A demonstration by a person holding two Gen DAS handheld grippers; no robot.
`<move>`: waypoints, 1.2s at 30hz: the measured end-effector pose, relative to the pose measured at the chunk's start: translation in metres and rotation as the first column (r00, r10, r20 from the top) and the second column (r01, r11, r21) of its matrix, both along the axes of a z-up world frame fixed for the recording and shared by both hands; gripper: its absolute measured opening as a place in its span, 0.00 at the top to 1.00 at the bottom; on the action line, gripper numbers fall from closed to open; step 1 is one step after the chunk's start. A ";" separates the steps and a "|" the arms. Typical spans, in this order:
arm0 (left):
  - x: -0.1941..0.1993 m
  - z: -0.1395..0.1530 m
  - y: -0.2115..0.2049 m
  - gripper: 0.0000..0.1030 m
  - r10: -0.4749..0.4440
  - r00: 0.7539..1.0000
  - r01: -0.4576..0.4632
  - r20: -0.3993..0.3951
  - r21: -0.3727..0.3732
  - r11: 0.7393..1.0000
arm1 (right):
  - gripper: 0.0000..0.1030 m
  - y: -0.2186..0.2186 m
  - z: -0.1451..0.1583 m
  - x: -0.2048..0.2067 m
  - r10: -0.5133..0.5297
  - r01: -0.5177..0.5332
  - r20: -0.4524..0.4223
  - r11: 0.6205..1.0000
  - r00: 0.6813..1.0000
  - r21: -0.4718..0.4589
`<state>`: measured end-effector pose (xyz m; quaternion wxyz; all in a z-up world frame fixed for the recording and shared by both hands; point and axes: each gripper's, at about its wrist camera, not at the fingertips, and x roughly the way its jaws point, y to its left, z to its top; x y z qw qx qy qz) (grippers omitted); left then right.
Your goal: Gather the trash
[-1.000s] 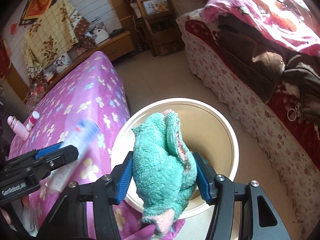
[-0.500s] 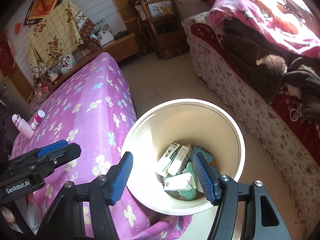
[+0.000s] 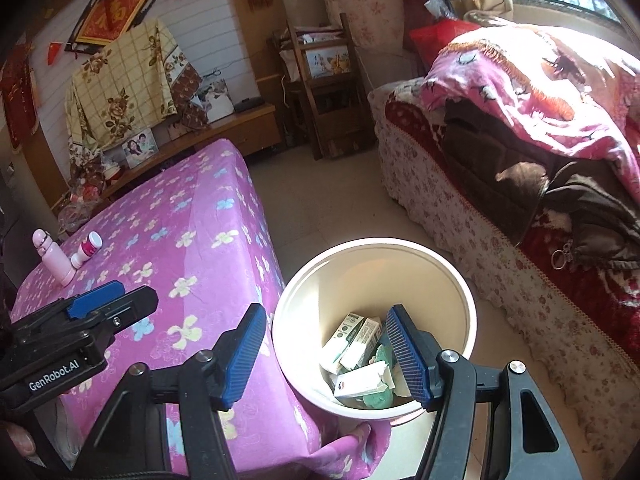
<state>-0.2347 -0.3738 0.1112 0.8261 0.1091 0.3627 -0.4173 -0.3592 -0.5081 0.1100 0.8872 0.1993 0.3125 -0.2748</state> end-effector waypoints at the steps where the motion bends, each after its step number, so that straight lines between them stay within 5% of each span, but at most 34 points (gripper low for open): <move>1: -0.002 0.003 0.003 0.39 0.001 1.000 0.000 0.009 -0.008 1.000 | 0.35 0.003 0.004 -0.003 -0.008 0.008 0.003 1.000 1.000 -0.008; 5: -0.017 0.017 0.016 0.38 0.001 0.998 0.001 0.065 -0.039 0.999 | 0.35 0.020 0.018 -0.011 -0.019 0.020 0.016 0.999 1.000 -0.041; 8: -0.028 0.029 0.028 0.27 0.010 0.993 -0.002 0.116 -0.074 0.997 | 0.35 0.029 0.027 -0.019 -0.037 0.039 0.031 0.997 0.999 -0.068; 15: -0.047 0.050 0.047 0.27 0.006 0.981 0.019 0.194 -0.124 0.992 | 0.33 0.044 0.050 -0.038 -0.063 0.072 0.082 0.991 0.995 -0.114; 36: -0.060 0.064 0.072 0.27 0.048 0.974 -0.005 0.223 -0.186 0.983 | 0.27 0.078 0.090 -0.055 -0.059 0.091 0.138 0.967 0.989 -0.237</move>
